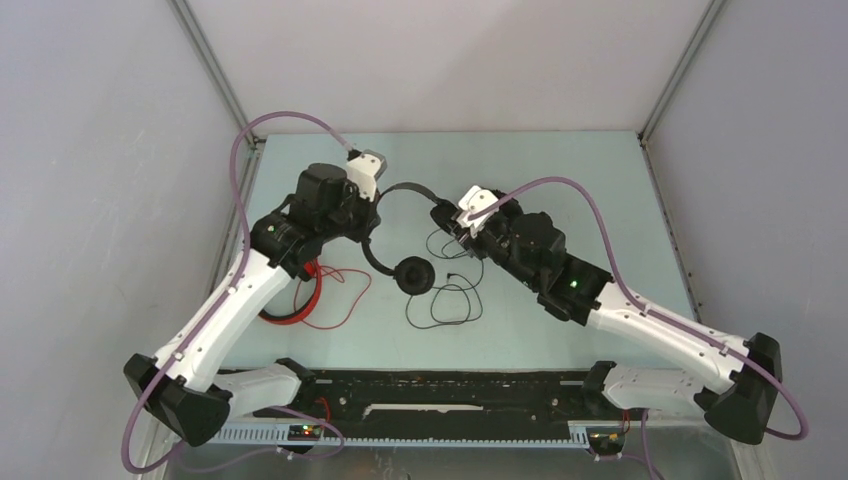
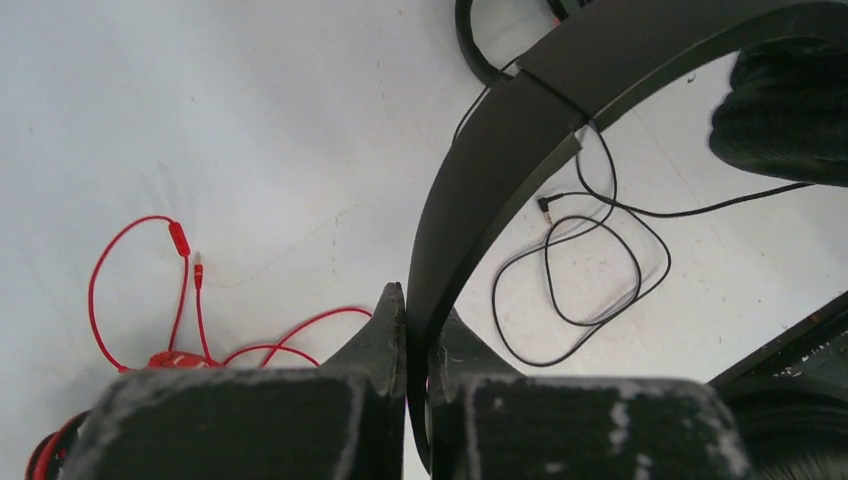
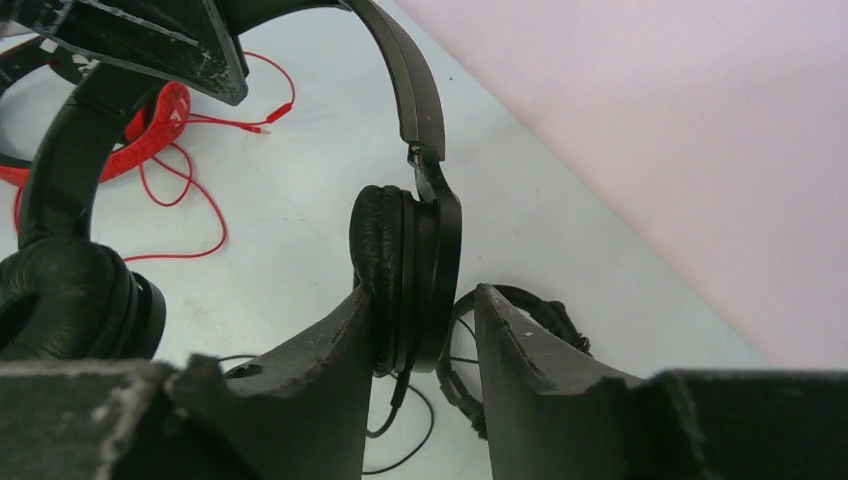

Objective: Wrap the headphones
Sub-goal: Wrap the headphones cable around the headphones.

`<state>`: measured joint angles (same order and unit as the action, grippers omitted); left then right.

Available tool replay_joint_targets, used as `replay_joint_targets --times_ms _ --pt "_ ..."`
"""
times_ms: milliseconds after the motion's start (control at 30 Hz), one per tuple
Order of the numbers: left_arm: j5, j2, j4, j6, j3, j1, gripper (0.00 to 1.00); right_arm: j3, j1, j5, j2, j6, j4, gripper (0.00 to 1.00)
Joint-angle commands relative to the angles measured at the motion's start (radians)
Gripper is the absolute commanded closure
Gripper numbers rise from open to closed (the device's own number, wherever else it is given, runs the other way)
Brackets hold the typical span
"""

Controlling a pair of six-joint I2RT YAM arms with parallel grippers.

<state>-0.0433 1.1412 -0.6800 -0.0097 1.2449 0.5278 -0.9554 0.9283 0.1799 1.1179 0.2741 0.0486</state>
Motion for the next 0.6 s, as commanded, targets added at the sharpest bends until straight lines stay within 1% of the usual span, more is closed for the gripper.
replay_joint_targets --times_ms 0,33,133,200,267,300,333,400,567 --pt "-0.002 -0.006 -0.001 -0.058 0.071 0.008 1.00 -0.004 -0.010 -0.014 -0.090 0.051 -0.121 0.50" --pt "0.001 -0.002 0.000 -0.066 0.075 0.009 1.00 -0.003 -0.007 -0.059 -0.110 0.054 -0.144 0.42" --pt "0.002 0.013 -0.007 -0.077 0.095 0.009 1.00 -0.003 0.018 -0.153 -0.159 0.082 -0.182 0.29" --pt "0.006 0.022 -0.013 -0.086 0.102 0.009 1.00 -0.004 0.053 -0.218 -0.171 0.135 -0.195 0.23" --pt "0.019 0.030 -0.024 -0.097 0.113 0.009 1.00 -0.004 0.114 -0.252 -0.163 0.246 -0.216 0.22" --pt "0.024 0.032 -0.030 -0.099 0.115 0.009 1.00 -0.003 0.152 -0.249 -0.154 0.309 -0.228 0.21" --pt "0.031 0.032 -0.035 -0.099 0.116 0.008 1.00 -0.003 0.193 -0.215 -0.143 0.363 -0.234 0.21" --pt "0.040 0.034 -0.044 -0.099 0.120 0.009 1.00 -0.003 0.274 -0.086 -0.116 0.450 -0.218 0.19" --pt "0.040 0.040 -0.060 -0.094 0.138 0.009 1.00 -0.005 0.396 0.036 -0.047 0.571 -0.150 0.16"
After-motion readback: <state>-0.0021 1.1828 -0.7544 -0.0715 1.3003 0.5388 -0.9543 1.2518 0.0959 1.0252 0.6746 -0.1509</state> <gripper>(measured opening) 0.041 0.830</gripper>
